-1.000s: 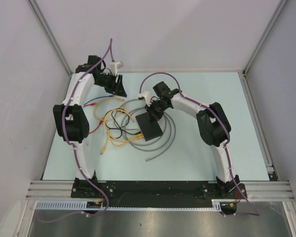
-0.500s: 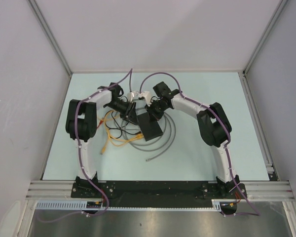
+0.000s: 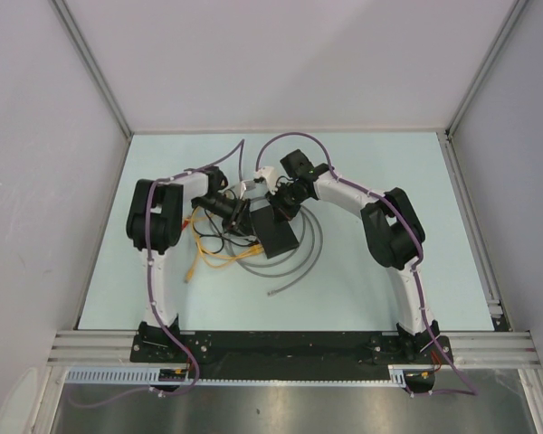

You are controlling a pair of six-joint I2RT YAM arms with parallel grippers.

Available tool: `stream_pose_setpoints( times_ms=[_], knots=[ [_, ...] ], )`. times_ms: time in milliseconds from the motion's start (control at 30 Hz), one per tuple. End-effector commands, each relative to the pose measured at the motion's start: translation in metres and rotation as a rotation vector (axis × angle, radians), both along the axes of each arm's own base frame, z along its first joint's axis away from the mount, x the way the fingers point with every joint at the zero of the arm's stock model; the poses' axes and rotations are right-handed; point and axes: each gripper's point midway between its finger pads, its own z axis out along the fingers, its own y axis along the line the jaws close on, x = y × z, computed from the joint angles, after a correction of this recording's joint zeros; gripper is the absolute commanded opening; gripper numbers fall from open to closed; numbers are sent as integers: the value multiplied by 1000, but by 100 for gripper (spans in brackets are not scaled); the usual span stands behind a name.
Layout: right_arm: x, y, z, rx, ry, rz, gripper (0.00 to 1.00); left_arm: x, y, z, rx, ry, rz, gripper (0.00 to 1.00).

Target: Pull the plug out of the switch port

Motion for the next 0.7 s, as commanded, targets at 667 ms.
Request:
stream_pose_setpoints(
  times_ms=[667],
  knots=[
    [-21, -52, -72, -263, 111, -55, 0, -4, -21, -9, -57, 10, -90, 26]
  ],
)
